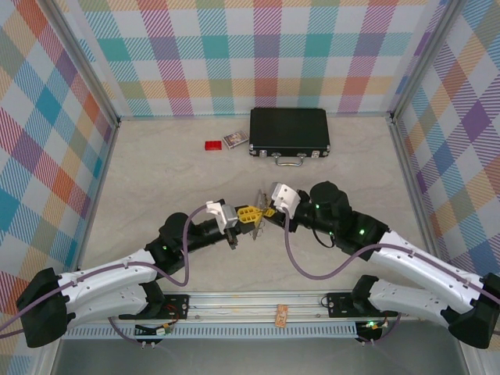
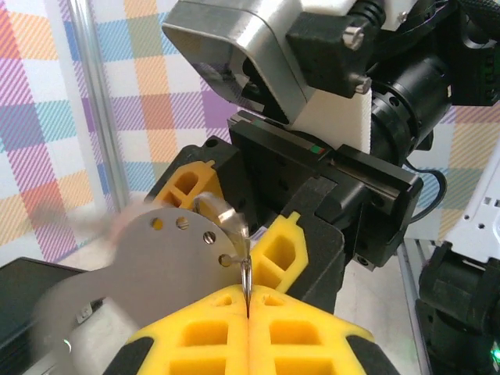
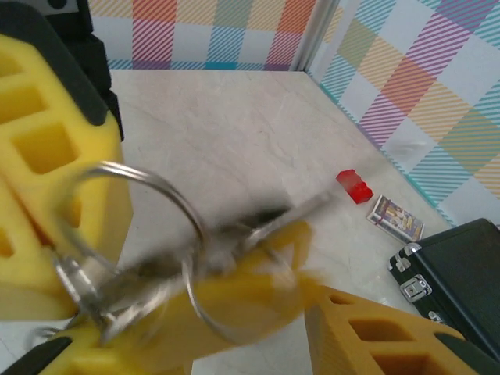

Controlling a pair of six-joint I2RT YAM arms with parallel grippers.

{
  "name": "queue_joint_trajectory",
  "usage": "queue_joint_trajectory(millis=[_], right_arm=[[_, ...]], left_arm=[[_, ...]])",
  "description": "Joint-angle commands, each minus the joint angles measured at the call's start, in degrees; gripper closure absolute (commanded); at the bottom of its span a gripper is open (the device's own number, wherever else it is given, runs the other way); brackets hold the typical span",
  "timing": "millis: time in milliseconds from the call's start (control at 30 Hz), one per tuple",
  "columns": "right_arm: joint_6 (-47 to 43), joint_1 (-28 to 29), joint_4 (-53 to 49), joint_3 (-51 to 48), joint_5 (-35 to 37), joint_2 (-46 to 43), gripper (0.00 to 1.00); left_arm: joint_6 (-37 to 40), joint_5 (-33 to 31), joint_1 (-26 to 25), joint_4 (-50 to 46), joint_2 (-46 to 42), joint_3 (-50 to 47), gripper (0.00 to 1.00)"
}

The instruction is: Put the keys on the keyring

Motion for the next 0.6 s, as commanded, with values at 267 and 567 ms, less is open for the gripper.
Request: queue_joint_trajectory(millis=[267,567], right_arm=[[1.07,-2.97,-1.17,2.43,-5.07,-2.77,0.59],[2.87,-2.91,-4.01,-0.82,-3.62,-8.94,0.61]], left_arm=[[-1.89,-0.24,-0.7,6.57,-1.23,-1.95,1.0],[-3.4,-0.83,-0.7,9.94,0.74,-1.99,1.0]])
